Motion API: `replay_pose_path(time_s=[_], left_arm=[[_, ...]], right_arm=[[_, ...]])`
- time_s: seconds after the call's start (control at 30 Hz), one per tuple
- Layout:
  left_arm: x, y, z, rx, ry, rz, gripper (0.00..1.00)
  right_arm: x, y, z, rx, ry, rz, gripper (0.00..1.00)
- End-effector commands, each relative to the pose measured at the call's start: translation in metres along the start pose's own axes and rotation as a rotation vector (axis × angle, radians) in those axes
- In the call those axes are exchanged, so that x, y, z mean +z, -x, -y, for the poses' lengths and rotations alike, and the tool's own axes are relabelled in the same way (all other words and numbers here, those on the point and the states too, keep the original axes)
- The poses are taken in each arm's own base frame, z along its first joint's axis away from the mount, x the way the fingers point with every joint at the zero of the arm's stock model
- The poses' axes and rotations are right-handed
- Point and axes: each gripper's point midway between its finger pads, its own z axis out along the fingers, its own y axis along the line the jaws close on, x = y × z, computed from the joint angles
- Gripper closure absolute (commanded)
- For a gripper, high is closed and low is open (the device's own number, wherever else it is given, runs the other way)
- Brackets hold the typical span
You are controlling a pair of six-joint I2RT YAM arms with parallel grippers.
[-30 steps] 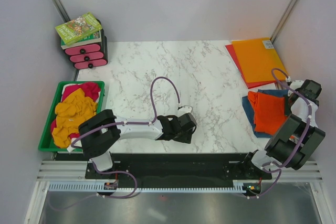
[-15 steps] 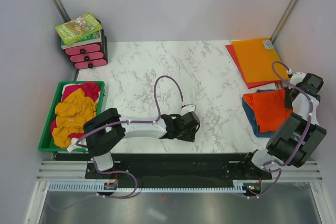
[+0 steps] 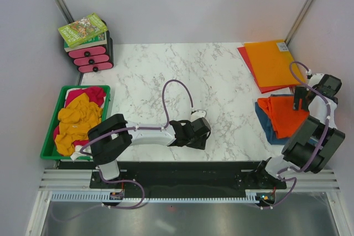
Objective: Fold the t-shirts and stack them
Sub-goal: Neatly place the folded tshirt to the corner
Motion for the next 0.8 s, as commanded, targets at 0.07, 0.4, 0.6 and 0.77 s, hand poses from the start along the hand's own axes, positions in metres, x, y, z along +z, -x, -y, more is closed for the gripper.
replay_pose_path(time_s=[0.07,0.4,0.6,0.77], left_arm=[[0.007,-0.017,-0.01,0.033,0.039,-0.037,0.41],[0.003,-0.017,-0.01,0.033,0.032,-0.033,0.41],[0.003,-0.016,-0.006,0.038,0.028,-0.029,0.42],[0.002,-0.013,-0.006,0.034,0.025,-0.012,0.42]], right_arm=[[-0.074,0.057,-0.005,0.026,0.052,0.27,0.02],[-0.069,-0.026,-0.079,-0.025,0.35,0.078,1.0],[-0.058,-0.056,-0.095,-0.049,0.415,-0.006,1.0],[-0.064,-0.086,-0.106,-0.089,0.5,-0.161,1.0]])
